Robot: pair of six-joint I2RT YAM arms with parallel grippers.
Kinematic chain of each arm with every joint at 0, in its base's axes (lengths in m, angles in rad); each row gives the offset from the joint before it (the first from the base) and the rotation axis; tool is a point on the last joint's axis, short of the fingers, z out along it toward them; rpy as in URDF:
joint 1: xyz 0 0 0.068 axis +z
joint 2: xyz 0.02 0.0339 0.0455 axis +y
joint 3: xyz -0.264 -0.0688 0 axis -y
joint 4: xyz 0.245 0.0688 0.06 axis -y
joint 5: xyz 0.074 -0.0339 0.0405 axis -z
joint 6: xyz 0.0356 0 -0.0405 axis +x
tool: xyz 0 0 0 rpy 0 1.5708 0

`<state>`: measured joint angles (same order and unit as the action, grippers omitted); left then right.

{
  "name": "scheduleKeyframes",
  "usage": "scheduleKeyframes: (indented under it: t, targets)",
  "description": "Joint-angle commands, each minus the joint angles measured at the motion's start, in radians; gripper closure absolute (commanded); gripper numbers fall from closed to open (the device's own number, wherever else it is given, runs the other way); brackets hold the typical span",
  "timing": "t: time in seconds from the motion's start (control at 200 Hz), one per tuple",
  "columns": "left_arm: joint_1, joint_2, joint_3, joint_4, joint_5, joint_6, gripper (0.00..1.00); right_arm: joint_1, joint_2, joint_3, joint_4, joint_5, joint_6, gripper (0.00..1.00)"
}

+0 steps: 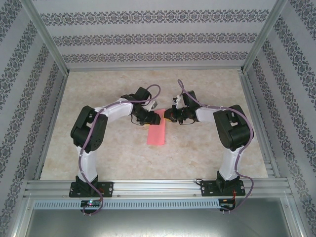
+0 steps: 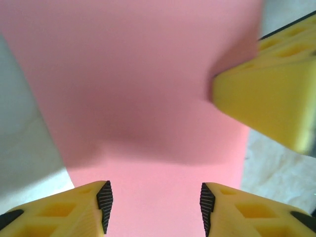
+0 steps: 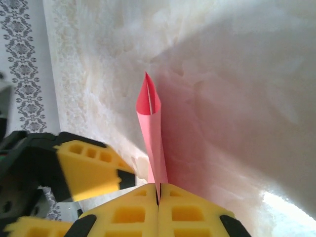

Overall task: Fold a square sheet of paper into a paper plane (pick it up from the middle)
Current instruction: Fold the triangle a second time at the center of the table.

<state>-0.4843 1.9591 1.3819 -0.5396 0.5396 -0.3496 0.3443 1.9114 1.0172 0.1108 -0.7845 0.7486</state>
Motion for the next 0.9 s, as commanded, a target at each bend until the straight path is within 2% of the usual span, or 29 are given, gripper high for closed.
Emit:
scheduleKeyframes:
  t: [0.0, 0.22, 0.5, 0.744, 0.894]
  targets:
    - [0.03, -0.102, -0.032, -0.028, -0.031, -0.045, 0.41, -0.002, -0.06, -0.018, 0.095, -0.048, 0.075, 0.96]
    - [0.078, -0.272, -0.188, 0.112, -0.005, -0.182, 0.34, -0.022, -0.125, -0.044, 0.209, -0.065, 0.238, 0.98]
    - [0.093, -0.399, -0.38, 0.315, 0.087, -0.337, 0.32, -0.042, -0.184, -0.063, 0.355, -0.08, 0.421, 1.0]
    - [0.093, -0.422, -0.44, 0.408, 0.126, -0.364, 0.31, -0.04, -0.209, -0.052, 0.375, -0.084, 0.468, 1.0]
    - [0.095, -0.404, -0.449, 0.394, 0.104, -0.329, 0.31, -0.045, -0.219, -0.06, 0.405, -0.087, 0.494, 1.0]
